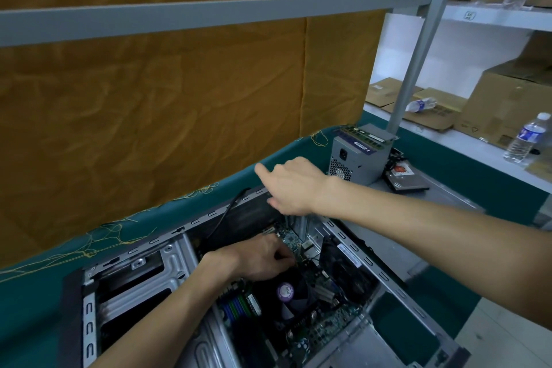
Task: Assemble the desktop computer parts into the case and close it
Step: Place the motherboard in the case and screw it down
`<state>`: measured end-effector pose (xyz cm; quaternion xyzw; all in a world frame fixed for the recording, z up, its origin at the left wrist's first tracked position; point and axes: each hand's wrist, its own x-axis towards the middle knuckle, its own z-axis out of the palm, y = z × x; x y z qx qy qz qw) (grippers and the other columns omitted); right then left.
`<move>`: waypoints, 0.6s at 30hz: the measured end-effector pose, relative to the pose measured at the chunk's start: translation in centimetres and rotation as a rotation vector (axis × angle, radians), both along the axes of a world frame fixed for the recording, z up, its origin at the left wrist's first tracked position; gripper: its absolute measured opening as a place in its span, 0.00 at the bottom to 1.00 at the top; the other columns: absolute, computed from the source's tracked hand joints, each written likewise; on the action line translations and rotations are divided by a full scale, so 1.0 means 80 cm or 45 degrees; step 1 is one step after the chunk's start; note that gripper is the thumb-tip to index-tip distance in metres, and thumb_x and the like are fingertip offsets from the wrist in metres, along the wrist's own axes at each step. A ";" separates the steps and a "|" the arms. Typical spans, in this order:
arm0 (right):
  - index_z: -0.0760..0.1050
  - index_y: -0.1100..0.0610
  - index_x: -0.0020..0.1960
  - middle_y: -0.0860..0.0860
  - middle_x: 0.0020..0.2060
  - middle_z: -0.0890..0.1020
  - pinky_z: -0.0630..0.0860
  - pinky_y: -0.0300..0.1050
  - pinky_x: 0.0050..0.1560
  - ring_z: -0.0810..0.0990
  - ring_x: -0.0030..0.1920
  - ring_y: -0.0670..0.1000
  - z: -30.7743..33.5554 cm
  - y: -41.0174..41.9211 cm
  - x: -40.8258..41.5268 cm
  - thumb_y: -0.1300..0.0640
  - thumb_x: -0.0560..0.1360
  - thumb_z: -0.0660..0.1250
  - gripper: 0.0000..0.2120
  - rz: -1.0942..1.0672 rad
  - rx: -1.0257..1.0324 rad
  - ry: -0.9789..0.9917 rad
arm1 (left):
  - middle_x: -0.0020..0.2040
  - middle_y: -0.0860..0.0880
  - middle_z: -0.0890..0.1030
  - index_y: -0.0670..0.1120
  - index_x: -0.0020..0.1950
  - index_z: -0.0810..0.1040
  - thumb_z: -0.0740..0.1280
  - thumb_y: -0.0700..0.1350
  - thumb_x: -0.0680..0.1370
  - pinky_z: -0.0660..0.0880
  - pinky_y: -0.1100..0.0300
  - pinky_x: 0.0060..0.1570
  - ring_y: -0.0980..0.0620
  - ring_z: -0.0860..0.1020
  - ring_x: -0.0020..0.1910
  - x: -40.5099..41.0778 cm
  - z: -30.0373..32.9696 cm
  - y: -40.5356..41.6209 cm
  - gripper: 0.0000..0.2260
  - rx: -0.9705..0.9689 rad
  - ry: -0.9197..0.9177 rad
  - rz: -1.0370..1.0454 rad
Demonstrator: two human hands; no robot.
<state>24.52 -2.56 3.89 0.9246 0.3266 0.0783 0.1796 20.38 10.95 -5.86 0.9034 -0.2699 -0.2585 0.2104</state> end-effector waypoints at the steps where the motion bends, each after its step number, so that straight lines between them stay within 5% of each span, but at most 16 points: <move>1: 0.61 0.61 0.72 0.56 0.47 0.83 0.68 0.49 0.35 0.82 0.43 0.60 -0.003 -0.001 0.000 0.47 0.82 0.62 0.26 -0.003 -0.011 -0.029 | 0.50 0.51 0.85 0.50 0.55 0.83 0.61 0.53 0.83 0.79 0.50 0.54 0.52 0.82 0.49 0.000 0.000 0.000 0.13 -0.006 0.005 0.005; 5: 0.59 0.60 0.71 0.55 0.45 0.76 0.73 0.52 0.37 0.79 0.41 0.59 -0.001 0.004 -0.002 0.55 0.77 0.68 0.28 -0.072 0.106 0.242 | 0.51 0.52 0.85 0.51 0.55 0.84 0.62 0.53 0.83 0.79 0.50 0.55 0.53 0.82 0.50 -0.001 0.002 0.001 0.12 -0.019 0.007 0.011; 9: 0.64 0.62 0.70 0.58 0.51 0.82 0.67 0.51 0.38 0.82 0.47 0.62 -0.010 0.007 -0.006 0.49 0.84 0.58 0.20 -0.001 0.006 -0.042 | 0.48 0.51 0.85 0.50 0.53 0.84 0.62 0.52 0.83 0.79 0.52 0.53 0.51 0.82 0.48 -0.004 0.005 -0.001 0.12 -0.016 -0.002 0.018; 13: 0.61 0.60 0.68 0.56 0.50 0.73 0.67 0.48 0.32 0.77 0.40 0.56 0.003 0.011 -0.004 0.55 0.76 0.67 0.24 -0.162 0.127 0.382 | 0.48 0.50 0.84 0.48 0.54 0.84 0.61 0.52 0.84 0.76 0.55 0.48 0.53 0.79 0.43 -0.007 0.007 -0.002 0.13 -0.013 0.006 0.024; 18: 0.63 0.62 0.68 0.57 0.50 0.82 0.67 0.51 0.38 0.78 0.43 0.60 0.004 0.010 0.000 0.48 0.84 0.58 0.20 -0.138 0.020 0.120 | 0.58 0.49 0.83 0.49 0.61 0.82 0.61 0.55 0.84 0.76 0.53 0.58 0.49 0.80 0.55 -0.010 0.004 -0.001 0.15 0.033 -0.027 0.033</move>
